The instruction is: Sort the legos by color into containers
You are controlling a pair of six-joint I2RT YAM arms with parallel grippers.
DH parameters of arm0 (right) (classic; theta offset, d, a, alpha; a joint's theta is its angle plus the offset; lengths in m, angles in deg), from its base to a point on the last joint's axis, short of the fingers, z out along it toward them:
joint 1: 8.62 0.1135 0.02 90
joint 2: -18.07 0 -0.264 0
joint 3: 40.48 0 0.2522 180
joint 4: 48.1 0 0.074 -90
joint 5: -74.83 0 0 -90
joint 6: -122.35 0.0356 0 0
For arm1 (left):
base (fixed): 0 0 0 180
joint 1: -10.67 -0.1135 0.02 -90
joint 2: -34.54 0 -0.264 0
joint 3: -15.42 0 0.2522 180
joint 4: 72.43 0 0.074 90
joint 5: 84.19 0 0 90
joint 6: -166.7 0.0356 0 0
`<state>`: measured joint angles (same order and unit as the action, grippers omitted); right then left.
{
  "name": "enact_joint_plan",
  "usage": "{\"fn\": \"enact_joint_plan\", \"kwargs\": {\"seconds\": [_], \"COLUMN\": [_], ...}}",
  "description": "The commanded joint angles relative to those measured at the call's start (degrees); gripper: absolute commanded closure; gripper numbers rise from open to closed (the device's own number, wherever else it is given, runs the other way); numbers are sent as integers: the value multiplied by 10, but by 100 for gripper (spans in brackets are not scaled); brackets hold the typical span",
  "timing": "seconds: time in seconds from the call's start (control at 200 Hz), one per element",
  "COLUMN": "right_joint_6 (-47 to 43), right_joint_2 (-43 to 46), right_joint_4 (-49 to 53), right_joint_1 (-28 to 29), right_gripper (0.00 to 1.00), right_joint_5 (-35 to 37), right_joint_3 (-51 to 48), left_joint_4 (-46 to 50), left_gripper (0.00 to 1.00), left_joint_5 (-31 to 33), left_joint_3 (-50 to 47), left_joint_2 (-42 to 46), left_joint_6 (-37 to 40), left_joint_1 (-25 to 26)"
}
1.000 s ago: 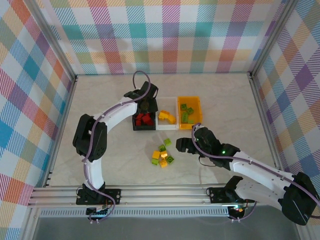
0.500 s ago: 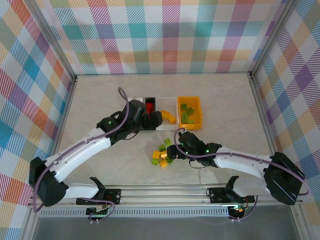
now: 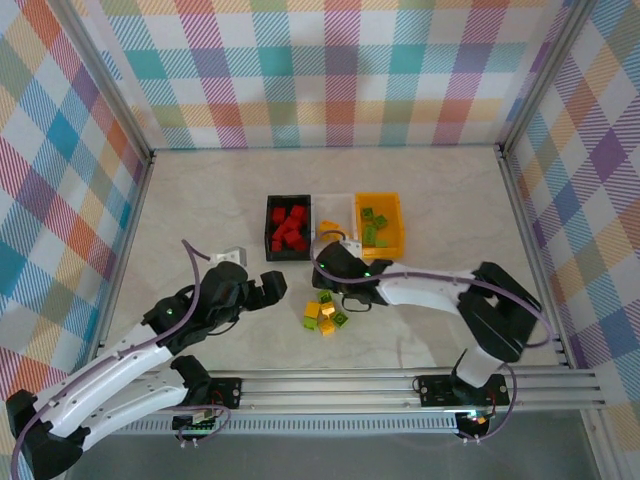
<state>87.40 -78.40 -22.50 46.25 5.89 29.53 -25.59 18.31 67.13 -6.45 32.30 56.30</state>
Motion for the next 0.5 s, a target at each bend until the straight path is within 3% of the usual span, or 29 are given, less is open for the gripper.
{"fn": "enact_joint_plan", "kwargs": {"seconds": [0.0, 0.21, 0.495], "right_joint_6": [79, 118, 137], "right_joint_2": [-47, -83, -11], "right_joint_4": [63, 117, 130], "right_joint_1": [1, -6, -7], "right_gripper": [25, 28, 39], "right_joint_5": [33, 47, 57], "right_joint_3": [40, 60, -43], "left_joint_4": [31, 43, 48], "left_gripper": [0, 0, 0], "left_joint_5": [19, 17, 26], "left_joint_3": [-13, -22, -23], "left_joint_2": [24, 51, 65], "left_joint_6": [-16, -17, -16], "left_joint_1": [4, 4, 6]}}
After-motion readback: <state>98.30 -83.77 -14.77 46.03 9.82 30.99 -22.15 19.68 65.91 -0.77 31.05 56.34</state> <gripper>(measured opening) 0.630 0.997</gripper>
